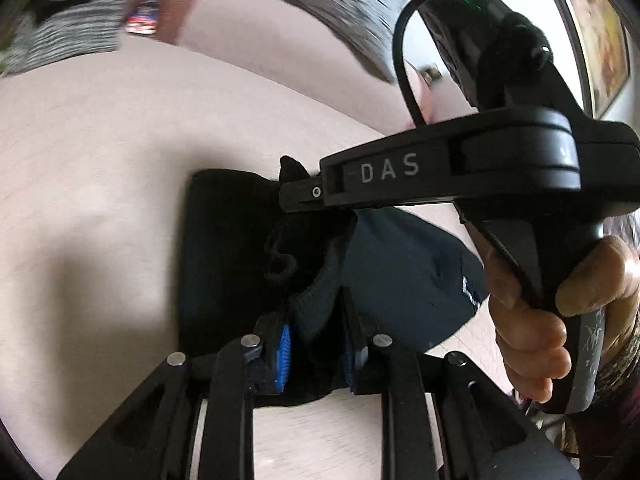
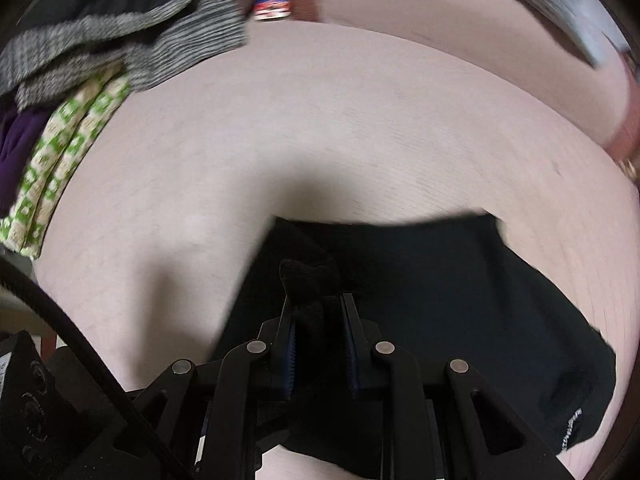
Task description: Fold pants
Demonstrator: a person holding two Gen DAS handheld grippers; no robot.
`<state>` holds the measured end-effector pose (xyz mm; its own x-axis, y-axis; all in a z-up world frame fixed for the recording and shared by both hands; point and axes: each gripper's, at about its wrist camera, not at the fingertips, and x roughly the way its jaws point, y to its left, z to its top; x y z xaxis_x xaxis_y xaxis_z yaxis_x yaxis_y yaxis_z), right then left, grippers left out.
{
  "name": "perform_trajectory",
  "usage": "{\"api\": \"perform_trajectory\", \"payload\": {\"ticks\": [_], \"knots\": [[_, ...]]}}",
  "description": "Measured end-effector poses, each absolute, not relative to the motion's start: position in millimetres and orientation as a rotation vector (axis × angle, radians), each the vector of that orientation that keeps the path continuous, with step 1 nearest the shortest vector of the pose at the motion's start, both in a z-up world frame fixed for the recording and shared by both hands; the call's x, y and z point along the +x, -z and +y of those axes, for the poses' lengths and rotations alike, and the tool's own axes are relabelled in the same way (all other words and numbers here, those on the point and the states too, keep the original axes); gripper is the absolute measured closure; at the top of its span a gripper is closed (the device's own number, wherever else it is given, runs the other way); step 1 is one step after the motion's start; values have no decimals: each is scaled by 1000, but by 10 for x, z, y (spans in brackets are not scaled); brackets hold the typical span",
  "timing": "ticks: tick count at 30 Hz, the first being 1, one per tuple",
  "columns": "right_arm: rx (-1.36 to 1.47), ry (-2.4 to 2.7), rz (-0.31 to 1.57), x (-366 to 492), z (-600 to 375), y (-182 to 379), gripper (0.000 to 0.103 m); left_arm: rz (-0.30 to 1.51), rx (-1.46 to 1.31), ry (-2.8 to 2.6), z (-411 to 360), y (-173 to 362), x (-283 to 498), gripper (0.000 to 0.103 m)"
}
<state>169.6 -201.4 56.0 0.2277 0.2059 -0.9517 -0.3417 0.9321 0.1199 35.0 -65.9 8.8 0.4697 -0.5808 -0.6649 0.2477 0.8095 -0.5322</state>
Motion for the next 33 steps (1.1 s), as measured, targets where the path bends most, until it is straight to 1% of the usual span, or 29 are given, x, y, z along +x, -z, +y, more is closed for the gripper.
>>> {"api": "perform_trajectory", "payload": {"ticks": [2, 5, 6, 8, 9, 13, 18, 21, 24, 26, 28, 29, 30, 31, 33], "knots": [[-99, -338, 1284, 1695, -2352, -487, 81, 975, -377, 557, -862, -55, 324, 77], [-113, -291, 1250, 1675, -2709, -372, 73, 997, -356, 603, -1029, -54, 252, 70], [-129, -246, 1233, 1671, -2795, -331, 68, 996, -346, 611, -1051, -69, 203, 67], [-128, -158, 1202, 1654, -3056, -300, 64, 990, -318, 618, -1059, -115, 83, 56], [-100, -147, 1187, 1637, -3186, -321, 64, 986, -308, 618, -1030, -141, 19, 54], [-12, -100, 1104, 1499, -3600, -533, 64, 980, -283, 566, -808, -161, -65, 52], [345, -399, 1065, 1323, -3527, -712, 64, 1018, -379, 440, -464, -2, -27, 52], [461, -556, 1080, 1257, -3262, -589, 64, 1044, -417, 391, -378, 91, -127, 52], [505, -580, 1132, 1239, -3053, -295, 64, 1044, -428, 370, -303, 73, -152, 52], [546, -541, 1168, 1217, -3079, -57, 64, 1027, -416, 356, -257, 11, -211, 52], [584, -471, 1161, 1166, -3231, 127, 74, 1017, -404, 347, -234, -27, -242, 49], [649, -459, 1141, 1119, -3372, 200, 81, 1016, -398, 340, -230, -30, -241, 47], [715, -435, 1124, 1069, -3510, 251, 81, 1017, -390, 333, -219, -32, -249, 46], [764, -409, 1102, 1008, -3643, 259, 81, 1022, -384, 330, -218, -22, -245, 46], [742, -280, 1054, 851, -3851, 182, 63, 1040, -383, 335, -209, 3, -240, 46]]}}
